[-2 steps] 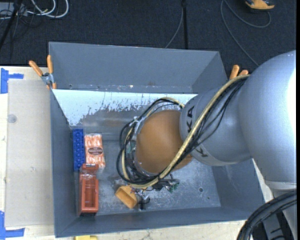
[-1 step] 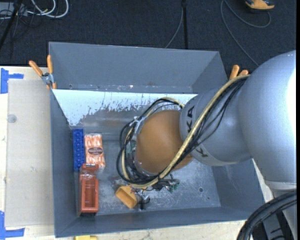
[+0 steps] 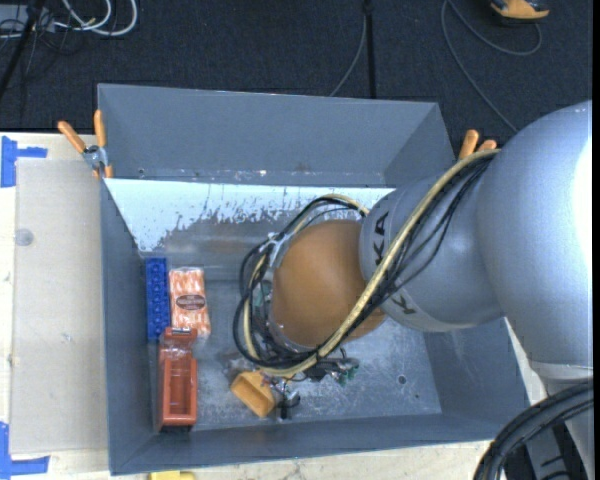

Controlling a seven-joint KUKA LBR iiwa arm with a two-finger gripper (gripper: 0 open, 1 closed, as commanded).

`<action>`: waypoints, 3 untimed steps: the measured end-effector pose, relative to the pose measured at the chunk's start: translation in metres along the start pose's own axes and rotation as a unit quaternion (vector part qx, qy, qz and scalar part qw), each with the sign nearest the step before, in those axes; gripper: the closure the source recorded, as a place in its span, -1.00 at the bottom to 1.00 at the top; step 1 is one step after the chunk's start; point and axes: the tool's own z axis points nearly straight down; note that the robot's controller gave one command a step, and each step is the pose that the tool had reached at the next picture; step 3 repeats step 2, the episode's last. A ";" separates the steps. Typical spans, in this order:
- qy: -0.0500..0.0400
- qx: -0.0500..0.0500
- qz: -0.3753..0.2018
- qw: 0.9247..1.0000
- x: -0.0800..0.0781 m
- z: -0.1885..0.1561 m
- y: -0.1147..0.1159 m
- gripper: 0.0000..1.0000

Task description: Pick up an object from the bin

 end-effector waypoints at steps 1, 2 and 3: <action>0.000 0.000 0.000 1.000 0.000 0.000 0.000 1.00; 0.000 0.000 0.001 1.000 0.000 0.000 0.000 1.00; 0.000 0.000 0.001 1.000 0.000 0.000 0.000 1.00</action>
Offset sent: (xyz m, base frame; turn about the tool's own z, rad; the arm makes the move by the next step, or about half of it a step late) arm 0.0000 0.0000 0.0000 0.0000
